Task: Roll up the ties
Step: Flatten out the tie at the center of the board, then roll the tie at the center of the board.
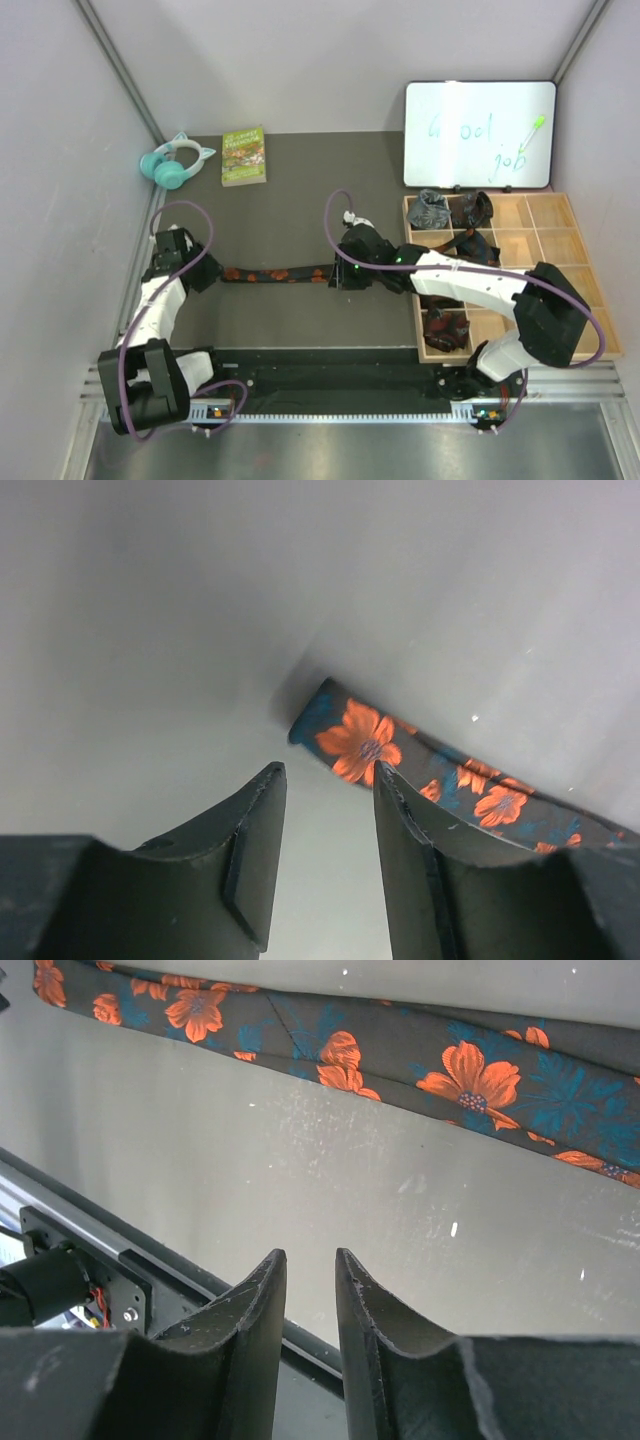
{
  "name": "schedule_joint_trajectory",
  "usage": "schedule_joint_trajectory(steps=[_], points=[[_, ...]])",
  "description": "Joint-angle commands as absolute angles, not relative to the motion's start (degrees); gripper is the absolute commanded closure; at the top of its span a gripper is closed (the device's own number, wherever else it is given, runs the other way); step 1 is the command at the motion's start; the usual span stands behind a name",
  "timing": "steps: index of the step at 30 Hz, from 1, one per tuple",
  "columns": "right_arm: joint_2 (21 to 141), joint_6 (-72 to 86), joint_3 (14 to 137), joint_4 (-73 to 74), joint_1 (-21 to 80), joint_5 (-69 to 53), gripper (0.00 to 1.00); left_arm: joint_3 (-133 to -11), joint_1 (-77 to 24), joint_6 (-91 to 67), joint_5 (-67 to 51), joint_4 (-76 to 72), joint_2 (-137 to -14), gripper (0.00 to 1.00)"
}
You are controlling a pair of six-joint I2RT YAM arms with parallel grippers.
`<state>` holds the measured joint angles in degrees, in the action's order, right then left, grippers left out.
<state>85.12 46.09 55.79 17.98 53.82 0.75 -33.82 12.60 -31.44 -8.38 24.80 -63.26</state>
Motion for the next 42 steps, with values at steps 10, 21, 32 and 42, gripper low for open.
schedule_joint_trajectory(steps=[10, 21, 32, 42], points=[[85.4, 45.6, 55.3, 14.3, 53.6, 0.3, 0.72, -31.0, 12.8, -29.2, -11.0, 15.2, -65.3, 0.56], [87.7, 45.5, 55.4, 12.6, 53.2, -1.2, 0.71, -30.8, 10.3, -28.3, -7.1, 14.5, -69.2, 0.54], [88.8, 45.5, 54.7, 11.0, 51.5, -3.1, 0.71, -35.3, 7.6, -28.4, -4.3, 16.5, -77.1, 0.53], [89.3, 45.3, 54.4, 10.3, 50.3, -4.8, 0.71, -38.8, 7.6, -29.6, -0.7, 18.7, -83.1, 0.56]])
